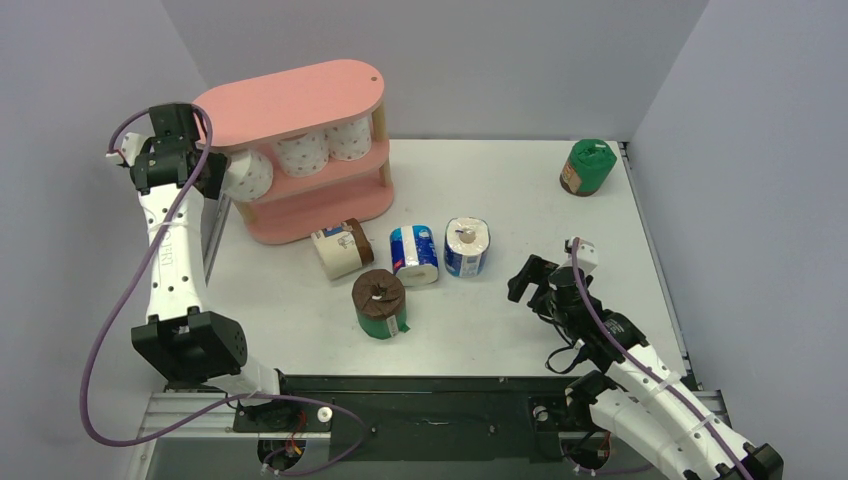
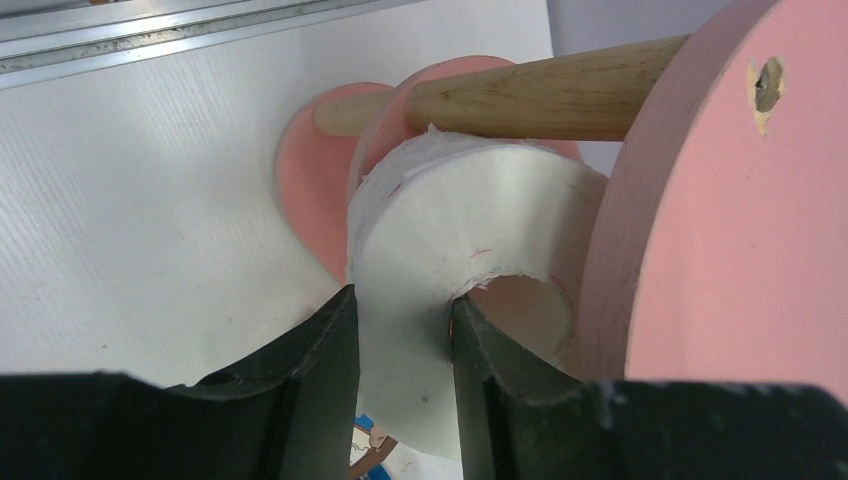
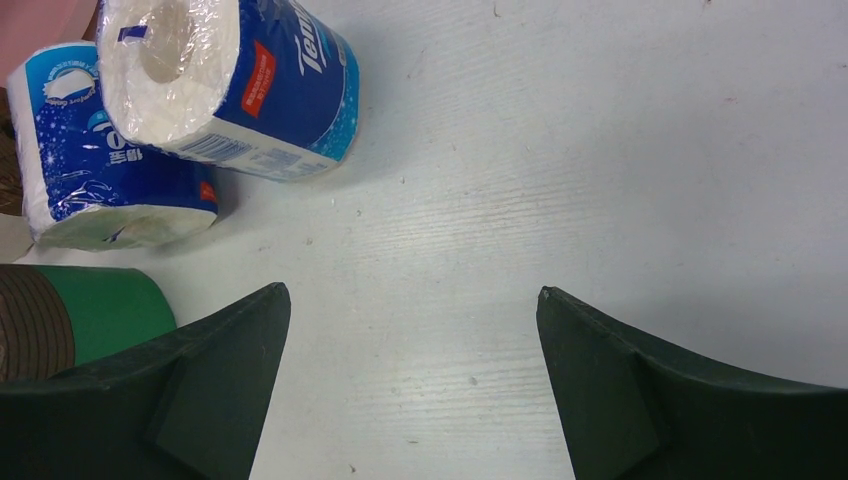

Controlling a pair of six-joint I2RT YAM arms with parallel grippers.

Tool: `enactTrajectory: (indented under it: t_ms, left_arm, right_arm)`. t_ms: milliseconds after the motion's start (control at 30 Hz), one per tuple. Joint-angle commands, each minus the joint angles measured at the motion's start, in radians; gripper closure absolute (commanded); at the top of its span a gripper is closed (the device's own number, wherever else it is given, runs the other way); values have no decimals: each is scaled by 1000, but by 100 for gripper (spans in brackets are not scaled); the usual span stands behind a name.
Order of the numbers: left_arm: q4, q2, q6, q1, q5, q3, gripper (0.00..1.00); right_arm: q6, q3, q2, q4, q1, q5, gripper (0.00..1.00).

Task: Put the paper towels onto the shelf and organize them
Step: Place the paper towel on the shelf.

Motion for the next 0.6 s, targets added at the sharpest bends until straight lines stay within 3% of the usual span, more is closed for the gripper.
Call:
enactTrajectory:
  t_ms: [0, 300, 567]
  left_arm:
    - [130, -9, -58, 5, 0, -14, 81]
    - [170, -7, -44, 5, 21, -49, 75]
    - [181, -11, -32, 4, 26, -62, 62]
  right_arm:
    - [-10, 29, -2, 37, -10, -1, 11]
    - [-10, 28, -4, 34, -14, -5, 11]
    - [-9, 30, -4, 32, -16, -6, 11]
